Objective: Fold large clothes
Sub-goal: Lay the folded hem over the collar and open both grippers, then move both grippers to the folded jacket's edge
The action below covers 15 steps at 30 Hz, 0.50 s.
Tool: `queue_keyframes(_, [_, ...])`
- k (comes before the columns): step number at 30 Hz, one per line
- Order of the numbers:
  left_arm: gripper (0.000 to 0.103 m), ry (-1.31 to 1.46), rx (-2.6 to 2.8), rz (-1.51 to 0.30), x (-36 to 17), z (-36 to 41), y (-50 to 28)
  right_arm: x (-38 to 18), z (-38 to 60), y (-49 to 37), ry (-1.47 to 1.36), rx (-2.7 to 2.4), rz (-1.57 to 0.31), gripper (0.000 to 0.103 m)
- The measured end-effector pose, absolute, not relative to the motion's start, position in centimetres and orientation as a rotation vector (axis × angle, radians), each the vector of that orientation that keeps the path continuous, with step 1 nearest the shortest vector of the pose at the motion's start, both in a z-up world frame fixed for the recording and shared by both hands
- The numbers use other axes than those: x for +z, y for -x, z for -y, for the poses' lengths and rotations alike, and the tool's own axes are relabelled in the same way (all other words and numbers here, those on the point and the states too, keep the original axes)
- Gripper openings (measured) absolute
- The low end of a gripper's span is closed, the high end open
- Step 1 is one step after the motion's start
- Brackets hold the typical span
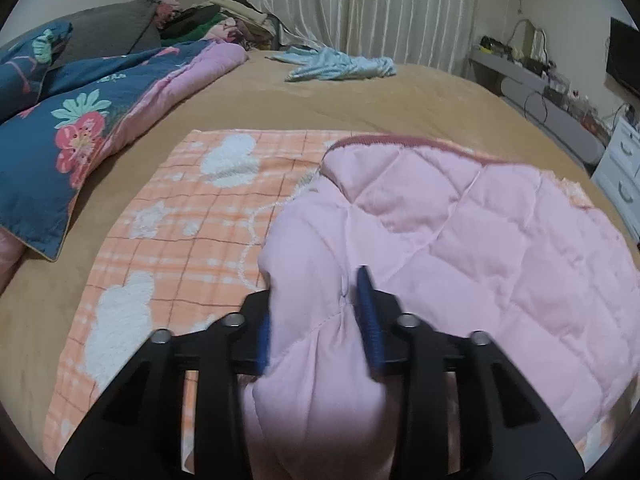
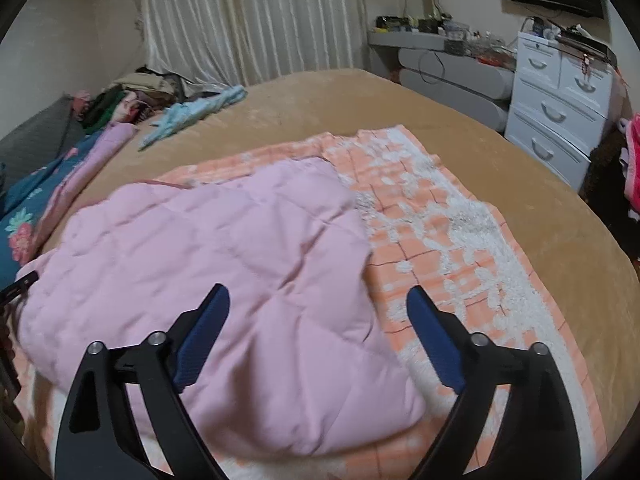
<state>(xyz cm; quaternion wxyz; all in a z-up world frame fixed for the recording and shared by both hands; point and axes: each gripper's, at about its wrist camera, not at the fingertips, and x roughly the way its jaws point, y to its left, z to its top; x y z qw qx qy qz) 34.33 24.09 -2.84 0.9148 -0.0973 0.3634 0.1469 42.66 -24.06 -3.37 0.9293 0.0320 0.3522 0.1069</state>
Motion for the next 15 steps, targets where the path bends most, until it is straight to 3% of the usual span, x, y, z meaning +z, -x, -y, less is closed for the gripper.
queue_keyframes(11, [0.094,0.196,0.27,-0.648,2.6,-21.9,-28.9,0.7,22.7,-36.2,-0.063,0.312,-0.618,0.099])
queue_keyframes(15, [0.094,0.195,0.244,-0.635,3.8,-20.7,-26.6,1.6,22.5,-33.8,-0.057,0.329,-0.597,0.099])
